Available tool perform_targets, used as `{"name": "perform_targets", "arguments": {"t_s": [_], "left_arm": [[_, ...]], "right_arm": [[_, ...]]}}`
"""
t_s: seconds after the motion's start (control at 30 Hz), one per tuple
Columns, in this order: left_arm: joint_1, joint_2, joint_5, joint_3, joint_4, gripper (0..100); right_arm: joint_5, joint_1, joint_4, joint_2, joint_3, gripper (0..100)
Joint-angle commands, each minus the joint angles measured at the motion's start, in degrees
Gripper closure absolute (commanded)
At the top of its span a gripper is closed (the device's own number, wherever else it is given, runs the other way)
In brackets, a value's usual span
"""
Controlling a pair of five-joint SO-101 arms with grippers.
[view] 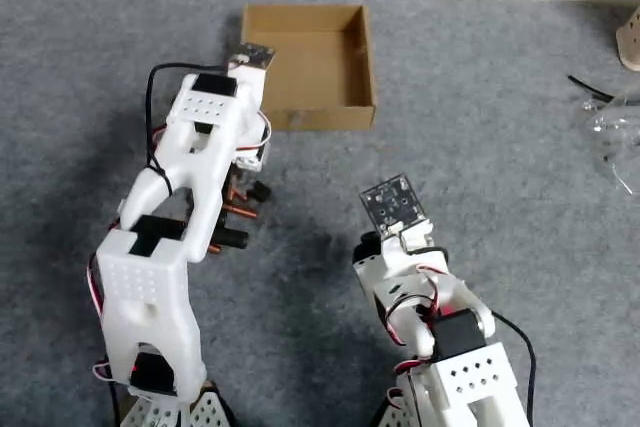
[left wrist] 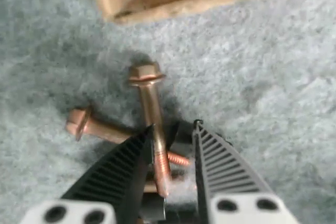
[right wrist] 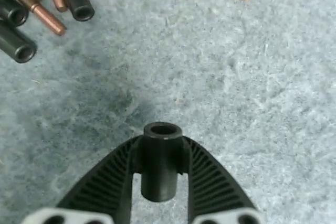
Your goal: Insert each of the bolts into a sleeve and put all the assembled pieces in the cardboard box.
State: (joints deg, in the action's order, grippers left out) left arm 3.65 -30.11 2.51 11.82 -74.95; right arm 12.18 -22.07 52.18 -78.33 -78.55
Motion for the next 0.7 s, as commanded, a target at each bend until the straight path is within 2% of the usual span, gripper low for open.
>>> {"name": "perform_targets", "arguments": {"t_s": [0.0,0.3,0.47,0.67], "left_arm": [[-0.31,-0.75,0.70,1.54,-0.62,88],[-1.45,-1.27,0.79,1.45,-0.97,88],[-3.03,-1.27,4.13,1.27,-1.05,88],[-3.03,-1.36,4.31,-0.40,-0.79,88]], "right_arm": [[-0.35,0.66,-1.89,0.48,0.31,99.4],[-0.09,0.66,-2.15,0.22,-1.01,99.4],[-0.09,0.66,-3.65,0.31,-1.45,99.4],[-0.09,0.66,-4.00,0.40,-1.54,99.4]]}}
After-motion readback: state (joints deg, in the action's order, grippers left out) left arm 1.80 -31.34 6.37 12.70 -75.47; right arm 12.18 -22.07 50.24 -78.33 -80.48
